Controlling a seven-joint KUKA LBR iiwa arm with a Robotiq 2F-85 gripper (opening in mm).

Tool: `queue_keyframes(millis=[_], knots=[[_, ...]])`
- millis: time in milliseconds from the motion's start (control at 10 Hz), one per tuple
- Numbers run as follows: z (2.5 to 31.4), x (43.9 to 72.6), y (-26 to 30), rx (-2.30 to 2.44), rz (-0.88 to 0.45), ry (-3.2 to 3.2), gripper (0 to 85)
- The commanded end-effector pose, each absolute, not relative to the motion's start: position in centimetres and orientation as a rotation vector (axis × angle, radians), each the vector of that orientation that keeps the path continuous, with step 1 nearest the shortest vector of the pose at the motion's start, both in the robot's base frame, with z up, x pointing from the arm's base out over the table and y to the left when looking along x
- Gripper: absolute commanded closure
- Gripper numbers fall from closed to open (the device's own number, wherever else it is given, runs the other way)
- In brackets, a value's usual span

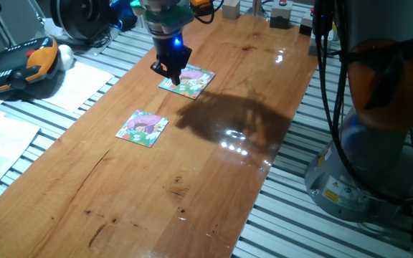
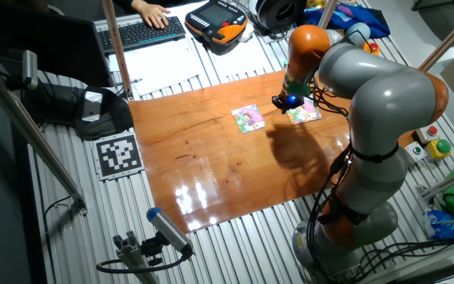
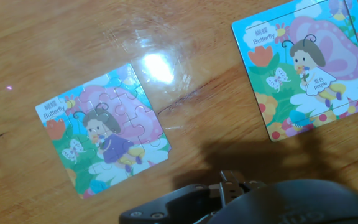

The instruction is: Assemble one piece of a puzzle

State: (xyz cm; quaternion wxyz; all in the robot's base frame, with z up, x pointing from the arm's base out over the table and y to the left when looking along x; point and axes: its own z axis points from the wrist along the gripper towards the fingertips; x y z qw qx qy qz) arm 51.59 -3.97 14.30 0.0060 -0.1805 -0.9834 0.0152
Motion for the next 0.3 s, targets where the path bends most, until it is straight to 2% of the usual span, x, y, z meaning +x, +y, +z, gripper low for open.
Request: queue_keyframes(millis=[0,200], knots=[[14.3,51.58,-3.95,-0.565,0.048,-3.077,85.0],[14.28,51.61,-3.97,-0.565,0.05,-3.076,85.0]])
